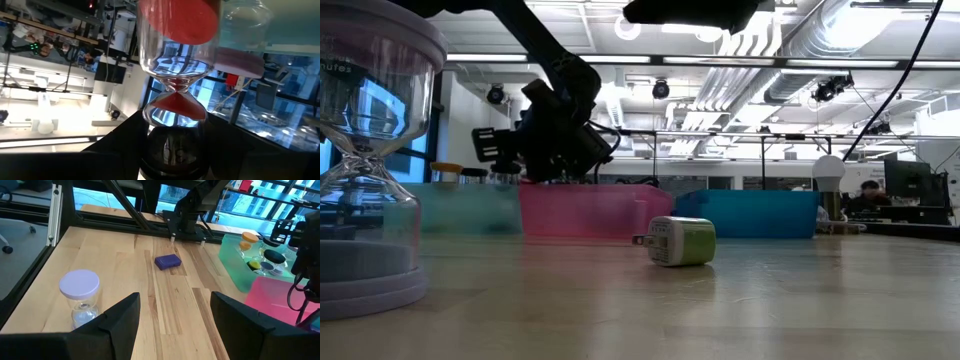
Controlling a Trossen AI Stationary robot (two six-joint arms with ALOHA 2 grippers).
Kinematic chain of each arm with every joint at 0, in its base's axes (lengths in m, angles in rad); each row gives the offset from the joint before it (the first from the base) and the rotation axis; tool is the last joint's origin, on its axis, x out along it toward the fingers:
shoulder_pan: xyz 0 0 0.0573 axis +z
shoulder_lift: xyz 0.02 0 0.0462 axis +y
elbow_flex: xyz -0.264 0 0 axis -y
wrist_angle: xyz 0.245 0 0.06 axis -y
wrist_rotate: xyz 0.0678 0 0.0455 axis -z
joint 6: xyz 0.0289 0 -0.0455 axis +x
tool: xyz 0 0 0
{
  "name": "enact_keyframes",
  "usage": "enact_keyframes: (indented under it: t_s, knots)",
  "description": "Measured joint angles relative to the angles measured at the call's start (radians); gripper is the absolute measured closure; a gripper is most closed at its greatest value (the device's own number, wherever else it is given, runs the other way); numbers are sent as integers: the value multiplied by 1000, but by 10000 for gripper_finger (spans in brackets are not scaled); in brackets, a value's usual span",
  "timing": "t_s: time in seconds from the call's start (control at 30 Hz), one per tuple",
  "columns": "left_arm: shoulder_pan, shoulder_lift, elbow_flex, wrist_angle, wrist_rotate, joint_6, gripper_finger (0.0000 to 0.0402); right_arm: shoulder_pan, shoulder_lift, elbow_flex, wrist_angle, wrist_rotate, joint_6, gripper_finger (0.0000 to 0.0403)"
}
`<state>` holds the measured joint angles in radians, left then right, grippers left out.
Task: Pick & Place Office items
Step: Put the red hourglass into the green bin
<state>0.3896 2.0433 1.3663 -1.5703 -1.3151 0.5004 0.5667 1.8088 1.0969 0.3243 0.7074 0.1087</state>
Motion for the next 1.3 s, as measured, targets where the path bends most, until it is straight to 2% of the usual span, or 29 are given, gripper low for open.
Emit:
enact_keyframes:
  t_s: [0.5,0.93,1.3]
  knots:
    - [61,0,0,0,5,1,236,0,0,0,-14,0,4,172]
    - [67,0,-6,-1,56,33,236,0,0,0,-23,0,4,172]
    - [78,0,-43,0,60,41,236,1,0,0,-23,0,4,172]
